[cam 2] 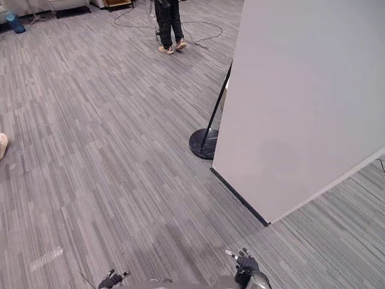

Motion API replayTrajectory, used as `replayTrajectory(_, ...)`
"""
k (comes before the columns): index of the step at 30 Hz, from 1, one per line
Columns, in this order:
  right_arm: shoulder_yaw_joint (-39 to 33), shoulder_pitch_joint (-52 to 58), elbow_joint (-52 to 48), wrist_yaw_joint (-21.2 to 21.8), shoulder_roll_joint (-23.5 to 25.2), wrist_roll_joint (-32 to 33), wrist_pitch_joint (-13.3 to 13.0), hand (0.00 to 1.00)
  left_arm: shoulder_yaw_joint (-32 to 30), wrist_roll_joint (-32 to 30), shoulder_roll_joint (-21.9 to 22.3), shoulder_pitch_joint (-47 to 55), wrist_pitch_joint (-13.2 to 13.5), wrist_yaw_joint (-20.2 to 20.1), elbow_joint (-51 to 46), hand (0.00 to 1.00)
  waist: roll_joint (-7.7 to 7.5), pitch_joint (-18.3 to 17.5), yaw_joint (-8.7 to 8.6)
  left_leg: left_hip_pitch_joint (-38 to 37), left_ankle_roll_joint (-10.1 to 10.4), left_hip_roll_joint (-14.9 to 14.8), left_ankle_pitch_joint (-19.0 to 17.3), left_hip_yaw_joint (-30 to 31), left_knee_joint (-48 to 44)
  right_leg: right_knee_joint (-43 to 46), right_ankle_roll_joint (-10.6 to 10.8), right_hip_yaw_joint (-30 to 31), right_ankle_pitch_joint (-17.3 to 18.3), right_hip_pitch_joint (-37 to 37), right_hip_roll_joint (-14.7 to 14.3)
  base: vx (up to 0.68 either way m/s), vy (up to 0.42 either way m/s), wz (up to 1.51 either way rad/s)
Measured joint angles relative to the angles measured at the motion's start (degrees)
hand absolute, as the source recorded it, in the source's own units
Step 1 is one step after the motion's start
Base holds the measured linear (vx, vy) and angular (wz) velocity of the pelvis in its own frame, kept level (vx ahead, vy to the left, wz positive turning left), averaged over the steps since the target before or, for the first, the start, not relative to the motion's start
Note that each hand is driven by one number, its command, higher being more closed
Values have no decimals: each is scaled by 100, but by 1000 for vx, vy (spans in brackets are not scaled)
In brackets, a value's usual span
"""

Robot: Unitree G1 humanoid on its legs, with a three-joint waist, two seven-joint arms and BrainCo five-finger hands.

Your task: Organize washtable

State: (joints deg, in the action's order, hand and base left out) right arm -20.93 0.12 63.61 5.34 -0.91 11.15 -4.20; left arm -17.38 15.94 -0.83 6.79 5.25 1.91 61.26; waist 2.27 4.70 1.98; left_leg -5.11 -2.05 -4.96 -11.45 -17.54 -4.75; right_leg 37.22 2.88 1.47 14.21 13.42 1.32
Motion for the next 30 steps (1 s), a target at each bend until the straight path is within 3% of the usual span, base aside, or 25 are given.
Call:
replayTrajectory(2,128,0,10,-5,-104,-11,6,0,131,-269,-11,-65,-11,-83,20,0,-1,16,-123,-310,87,-31,-207,31,83,-634,-41,-77,-85,514,-314,542,-80,24)
replayTrajectory(3,142,52,22,-13,-179,-27,16,0,176,-559,-11,-129,-36,-103,135,0,12,59,-225,-662,216,-31,-377,101,225,-1602,-18,-62,-611,777,-422,419,-75,41)
replayTrajectory(4,74,98,14,-24,-162,68,26,0,171,-708,-26,-142,-49,-101,186,0,-14,78,-276,-799,236,15,-452,168,318,-2066,27,-28,-888,817,-403,543,-114,54)
replayTrajectory(5,56,117,5,-44,-166,131,8,0,147,-875,-22,-139,-72,-90,247,0,-38,90,-371,-1055,294,53,-577,282,421,-2286,127,12,-1548,885,-360,507,-123,51)
replayTrajectory(6,18,172,3,-45,-214,159,7,0,146,-1050,41,-164,-122,-74,358,0,32,69,-466,-1316,229,-26,-676,420,500,-2030,-277,-61,-1770,842,-495,752,-134,33)
replayTrajectory(7,-136,106,-2,-50,-209,176,-3,0,138,-1148,75,-250,-134,-129,372,0,206,53,-407,-1341,421,-80,-466,447,364,-1488,-338,-63,-1351,963,-548,636,-108,16)
replayTrajectory(9,-398,92,-43,-47,-134,229,11,0,-37,-1197,84,-237,-126,-179,280,0,203,130,-428,-1334,655,-57,-242,581,-141,-796,-429,-83,-705,1008,-456,548,-153,5)
replayTrajectory(10,-453,111,-153,-53,-132,221,34,0,-132,-1199,106,-208,-129,-179,255,0,252,113,-428,-1145,679,-134,-232,655,-732,-722,-444,-100,-494,920,-471,659,-195,11)
replayTrajectory(11,-539,149,-213,-51,-90,220,67,0,-274,-1198,133,-177,-133,-178,200,0,291,105,-426,-697,923,-285,-88,731,-1887,-773,-484,-128,-307,702,-477,691,-142,8)
replayTrajectory(12,-619,161,-218,-56,-50,207,67,0,-357,-1194,164,-150,-139,-178,165,0,313,110,-429,-272,1289,-423,274,849,-2852,-882,-535,-150,-198,484,-494,594,-77,5)
replayTrajectory(13,-620,159,-213,-62,-63,164,71,0,-360,-1182,188,-112,-152,-181,142,0,335,123,-381,134,1482,-599,446,919,-3860,-1048,-609,-145,-131,242,-515,576,-43,-2)
replayTrajectory(14,-607,146,-204,-69,-75,136,77,0,-473,-1122,216,-101,-166,-195,43,0,343,154,-321,585,1409,-862,408,788,-4895,-1335,-647,-130,-92,-197,-535,434,-10,-6)
replayTrajectory(15,-586,132,-201,-71,-70,108,80,0,-507,-1107,212,-99,-172,-190,-17,0,316,173,-287,729,1272,-981,331,629,-5217,-1509,-647,-104,-92,-455,-519,534,10,-4)
replayTrajectory(16,-468,133,-188,-100,-67,-11,81,0,-567,-1023,181,-96,-167,-174,-128,0,195,245,-217,920,880,-1130,95,301,-5495,-1854,-646,-48,-92,-985,-396,607,73,6)
replayTrajectory(17,-305,134,-188,-157,-85,-84,80,0,-585,-926,139,-94,-164,-161,-217,0,45,281,-179,1128,666,-1208,-89,-4,-5392,-2163,-644,-37,-94,-1445,-199,500,72,9)
replayTrajectory(19,-307,97,-191,-168,-113,-190,77,0,-599,-733,129,-96,-147,-139,-299,0,-86,304,-99,1473,532,-1183,-189,-349,-4523,-2322,-640,-78,-96,-1862,122,516,160,22)
replayTrajectory(20,-291,37,-189,-171,-142,-252,76,0,-587,-623,115,-96,-131,-83,-320,0,-88,303,-114,1743,549,-1064,-176,-443,-3549,-2321,-588,-154,-71,-2051,312,638,296,34)
replayTrajectory(21,-258,33,-191,-169,-165,-287,70,0,-576,-514,98,-79,-104,-26,-330,0,-115,288,-105,1917,633,-773,33,-363,-2179,-2259,-321,-130,46,-2175,514,443,276,28)
replayTrajectory(22,-217,23,-199,-168,-203,-290,64,0,-554,-509,98,-41,-97,-5,-330,0,-57,263,-107,1925,650,-631,450,-239,-1404,-2231,-205,-119,112,-2205,539,365,269,4)
replayTrajectory(23,-161,30,-195,-171,-283,-298,56,0,-538,-508,90,14,-93,23,-320,0,-20,229,-66,1951,566,-561,1359,-23,-997,-2183,-73,-70,191,-2239,544,396,260,-7)
replayTrajectory(24,54,38,-167,-164,-175,-367,59,0,-536,-461,-10,57,-87,100,-276,0,-205,85,-84,1835,370,-292,1354,-148,-814,-2148,67,119,242,-2175,793,481,265,3)
replayTrajectory(26,166,-45,-76,-155,-88,-505,56,0,-575,-383,-204,30,11,167,-267,0,-182,104,-77,2081,301,-485,1131,-72,-1338,-2612,-21,551,101,-2020,474,405,182,-7)
replayTrajectory(27,164,-64,-17,-165,-49,-516,54,0,-611,-304,-277,74,15,215,-223,0,-257,130,-51,2122,284,-572,1040,-104,-1771,-2875,-14,660,-166,-2022,446,263,88,-57)
replayTrajectory(28,166,-47,23,-166,-31,-540,48,0,-722,-300,-281,194,14,229,-198,0,-308,162,-55,2095,313,-647,931,-161,-2289,-2955,76,745,-418,-2097,497,272,73,-74)
replayTrajectory(30,181,6,31,-173,-73,-581,41,0,-749,-294,-188,337,30,229,-161,0,-242,85,-12,1989,493,-825,644,-166,-2576,-2950,316,1006,-583,-2214,449,201,67,-81)
